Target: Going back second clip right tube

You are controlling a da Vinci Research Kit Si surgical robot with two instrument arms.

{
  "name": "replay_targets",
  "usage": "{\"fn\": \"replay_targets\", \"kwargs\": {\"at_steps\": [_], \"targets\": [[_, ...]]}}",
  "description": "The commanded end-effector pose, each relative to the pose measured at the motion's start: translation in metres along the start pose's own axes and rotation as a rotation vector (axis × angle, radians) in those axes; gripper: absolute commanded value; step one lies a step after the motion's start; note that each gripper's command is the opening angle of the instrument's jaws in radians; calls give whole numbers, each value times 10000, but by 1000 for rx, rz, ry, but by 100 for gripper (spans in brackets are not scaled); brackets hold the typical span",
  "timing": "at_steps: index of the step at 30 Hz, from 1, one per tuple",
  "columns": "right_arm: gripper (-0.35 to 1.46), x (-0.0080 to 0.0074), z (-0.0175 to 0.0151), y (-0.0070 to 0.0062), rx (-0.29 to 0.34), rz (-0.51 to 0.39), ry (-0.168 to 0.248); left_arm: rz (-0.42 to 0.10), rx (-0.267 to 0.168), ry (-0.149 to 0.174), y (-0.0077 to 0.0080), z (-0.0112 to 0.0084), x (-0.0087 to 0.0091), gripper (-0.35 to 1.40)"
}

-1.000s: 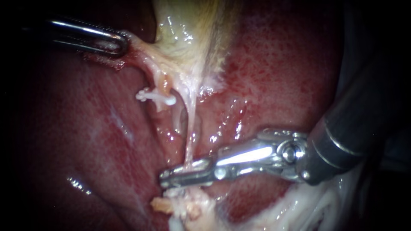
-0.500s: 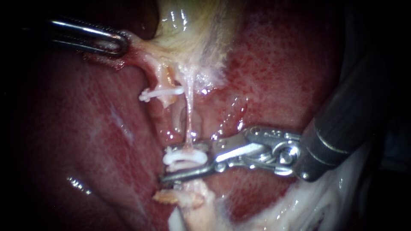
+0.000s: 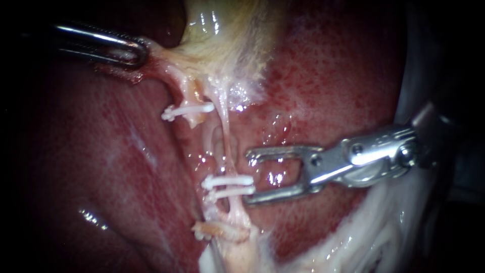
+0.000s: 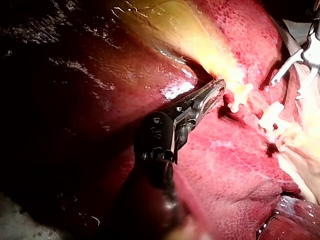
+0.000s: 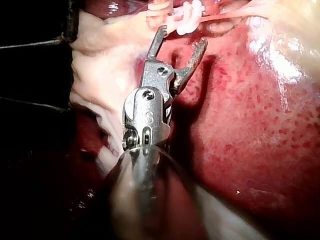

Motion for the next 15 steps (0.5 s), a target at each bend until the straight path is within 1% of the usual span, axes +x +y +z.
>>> {"fn": "replay_targets", "kwargs": {"at_steps": [1, 4, 7, 11, 15], "targets": [[50, 3, -5, 0, -4, -20, -16, 0, 1, 0, 0, 0, 0, -35], [50, 10, -18, 3, -14, -54, -47, 0, 1, 0, 0, 0, 0, -35], [50, 13, -25, 4, -26, -73, -54, 0, 1, 0, 0, 0, 0, -35], [50, 15, -28, 5, -22, -84, -69, 0, 3, 1, 0, 2, -1, -35], [50, 15, -29, 4, -20, -91, -84, 3, 8, 2, -3, 11, -6, -35]]}}
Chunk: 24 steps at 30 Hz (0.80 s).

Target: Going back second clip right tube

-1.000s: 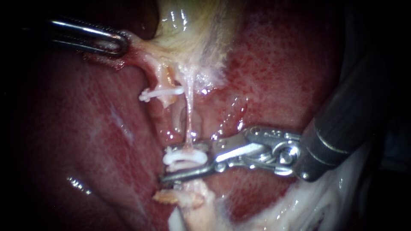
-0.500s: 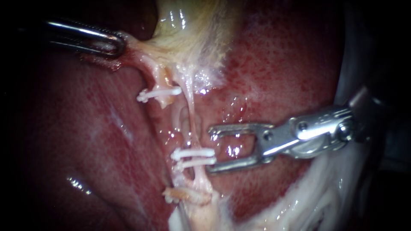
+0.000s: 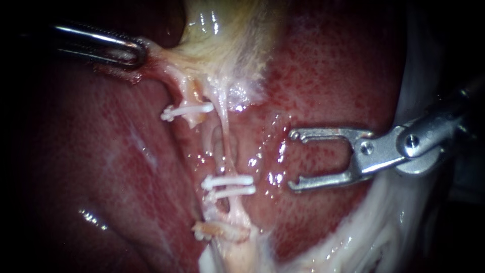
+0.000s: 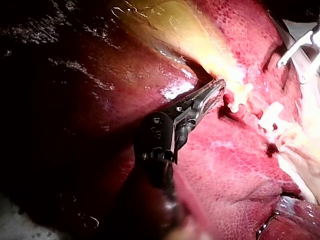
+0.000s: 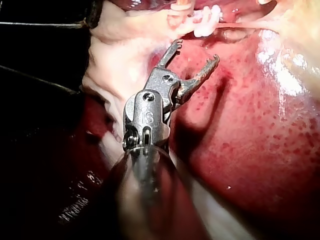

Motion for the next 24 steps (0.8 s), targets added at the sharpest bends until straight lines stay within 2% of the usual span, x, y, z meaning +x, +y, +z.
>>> {"fn": "replay_targets", "kwargs": {"at_steps": [1, 6, 12, 24], "targets": [[50, 0, 1, 0, 1, 1, 2, 3, 5, 1, -1, 5, -3, -35], [50, -1, 0, 0, 19, 0, 5, -1, 1, -2, -10, 28, -16, -35], [50, -4, 0, 3, 30, 0, 8, -3, -9, -20, -23, 55, -28, -35], [50, -4, 1, 3, 39, 0, 11, -4, -14, -22, -25, 51, -26, -35]]}}
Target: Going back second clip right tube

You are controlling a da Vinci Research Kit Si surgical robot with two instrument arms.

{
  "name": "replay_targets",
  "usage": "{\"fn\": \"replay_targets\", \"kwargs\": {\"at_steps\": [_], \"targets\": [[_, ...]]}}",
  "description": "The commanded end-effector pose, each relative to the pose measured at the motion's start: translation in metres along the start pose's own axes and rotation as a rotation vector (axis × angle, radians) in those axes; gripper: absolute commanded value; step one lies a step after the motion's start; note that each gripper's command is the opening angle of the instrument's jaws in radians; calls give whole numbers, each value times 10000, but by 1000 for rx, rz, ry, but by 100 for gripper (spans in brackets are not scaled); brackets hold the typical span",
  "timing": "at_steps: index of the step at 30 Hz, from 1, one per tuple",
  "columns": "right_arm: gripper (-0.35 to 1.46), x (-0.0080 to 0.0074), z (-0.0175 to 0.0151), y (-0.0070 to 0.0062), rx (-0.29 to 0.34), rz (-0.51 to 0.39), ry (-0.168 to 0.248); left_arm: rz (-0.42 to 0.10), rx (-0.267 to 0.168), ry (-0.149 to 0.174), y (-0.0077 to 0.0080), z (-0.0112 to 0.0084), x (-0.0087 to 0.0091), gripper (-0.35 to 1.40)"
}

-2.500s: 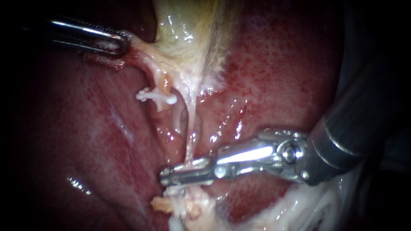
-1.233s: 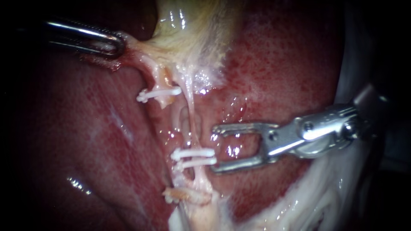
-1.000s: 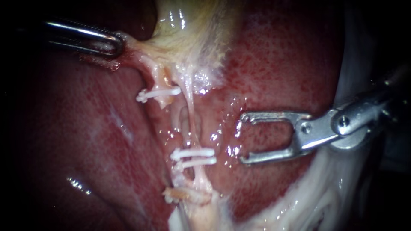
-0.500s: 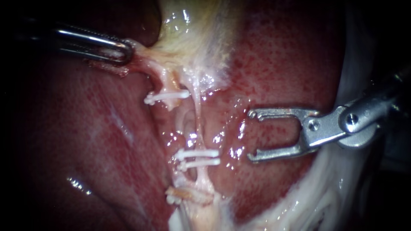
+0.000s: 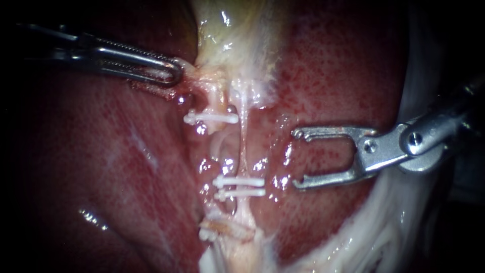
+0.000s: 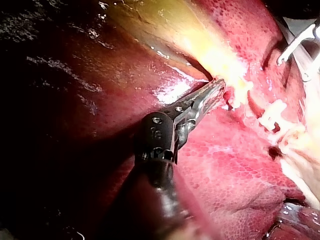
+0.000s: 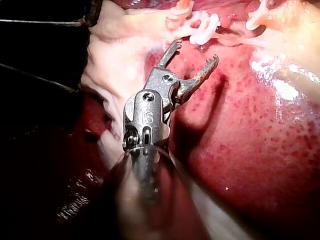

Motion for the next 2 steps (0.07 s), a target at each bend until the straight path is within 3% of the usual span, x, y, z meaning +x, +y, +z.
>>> {"fn": "replay_targets", "kwargs": {"at_steps": [1, 2], "targets": [[50, 0, 1, 0, 3, 0, 1, -2, -3, 0, 1, -4, 2, -35], [50, 0, 3, -1, 9, -1, 3, -3, -8, -2, 1, -8, 4, -35]]}}
